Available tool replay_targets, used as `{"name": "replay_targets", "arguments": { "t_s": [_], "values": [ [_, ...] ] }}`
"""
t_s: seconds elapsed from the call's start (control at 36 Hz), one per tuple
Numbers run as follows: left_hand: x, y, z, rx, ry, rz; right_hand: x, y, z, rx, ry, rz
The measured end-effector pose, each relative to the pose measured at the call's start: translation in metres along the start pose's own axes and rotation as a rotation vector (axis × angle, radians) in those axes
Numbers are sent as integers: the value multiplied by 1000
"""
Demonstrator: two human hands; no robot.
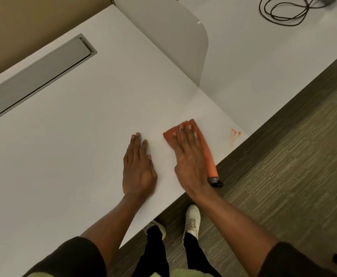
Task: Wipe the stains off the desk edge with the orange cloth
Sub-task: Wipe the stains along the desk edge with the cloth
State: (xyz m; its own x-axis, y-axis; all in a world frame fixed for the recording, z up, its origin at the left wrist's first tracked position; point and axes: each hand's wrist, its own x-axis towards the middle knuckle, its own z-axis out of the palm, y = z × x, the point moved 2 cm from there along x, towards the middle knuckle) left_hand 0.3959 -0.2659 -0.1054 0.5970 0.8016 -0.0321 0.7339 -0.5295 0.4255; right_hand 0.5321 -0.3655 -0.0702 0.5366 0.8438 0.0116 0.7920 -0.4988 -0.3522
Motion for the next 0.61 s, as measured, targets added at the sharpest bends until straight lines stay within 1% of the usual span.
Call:
{"name": "replay_targets", "arguments": {
  "t_s": [0.06, 0.14, 0.22, 0.31, 0.36, 0.42, 0.5, 0.56, 0.61],
  "values": [
    [0, 0, 1, -1, 0, 4, 23, 14, -7, -9, 13, 14],
    [1, 1, 3, 8, -1, 11, 52, 45, -23, -73, 31, 160],
    [1, -1, 4, 5, -2, 10, 49, 62, -33, -117, 44, 272],
    [1, -2, 5, -5, 0, 7, 17, 52, -27, -91, 75, 250],
    [0, -2, 6, -9, 2, 1, -9, 36, -16, -39, 81, 178],
    [1, -2, 6, -15, 4, -3, -29, 20, -6, -18, 50, 81],
    [0, -2, 5, -11, -8, -19, -27, 16, -2, -12, 12, 3],
    [-1, -1, 4, 4, -15, -14, -7, 26, -8, -48, 2, 27],
    [0, 1, 2, 15, -14, -1, 17, 44, -18, -97, -7, 109]
  ]
}}
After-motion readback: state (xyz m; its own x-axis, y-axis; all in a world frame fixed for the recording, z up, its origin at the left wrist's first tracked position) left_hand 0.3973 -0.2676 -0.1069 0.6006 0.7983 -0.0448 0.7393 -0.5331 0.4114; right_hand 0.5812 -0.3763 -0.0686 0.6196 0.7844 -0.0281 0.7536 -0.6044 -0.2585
